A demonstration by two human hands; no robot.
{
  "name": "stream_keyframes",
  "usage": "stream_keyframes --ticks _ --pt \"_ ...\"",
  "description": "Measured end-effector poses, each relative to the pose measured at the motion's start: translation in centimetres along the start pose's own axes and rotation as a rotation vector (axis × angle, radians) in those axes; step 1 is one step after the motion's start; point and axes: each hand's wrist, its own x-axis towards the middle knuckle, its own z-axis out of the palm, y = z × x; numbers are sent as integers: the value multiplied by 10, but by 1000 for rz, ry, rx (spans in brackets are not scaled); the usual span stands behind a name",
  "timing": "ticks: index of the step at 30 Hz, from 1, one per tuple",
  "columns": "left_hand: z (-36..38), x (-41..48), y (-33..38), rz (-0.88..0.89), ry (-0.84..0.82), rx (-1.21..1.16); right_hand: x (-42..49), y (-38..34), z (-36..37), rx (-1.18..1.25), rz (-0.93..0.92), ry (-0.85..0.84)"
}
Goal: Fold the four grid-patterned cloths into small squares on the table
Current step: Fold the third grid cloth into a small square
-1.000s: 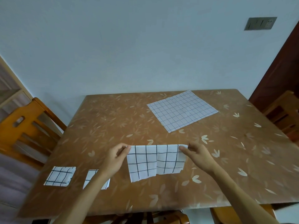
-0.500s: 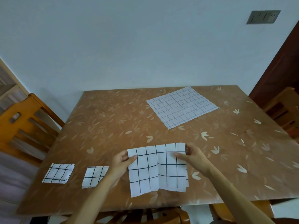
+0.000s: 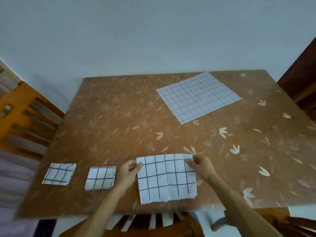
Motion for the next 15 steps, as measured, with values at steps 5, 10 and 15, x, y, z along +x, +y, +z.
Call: stream_keyframes --ticks 5,10,15 --pt "10 23 -27 63 82 287 23 12 19 -195 78 48" --pt "38 19 -24 497 81 860 18 15 55 -522 -235 165" --pt "82 22 -37 519 -178 1051 11 37 111 -679 -508 -70"
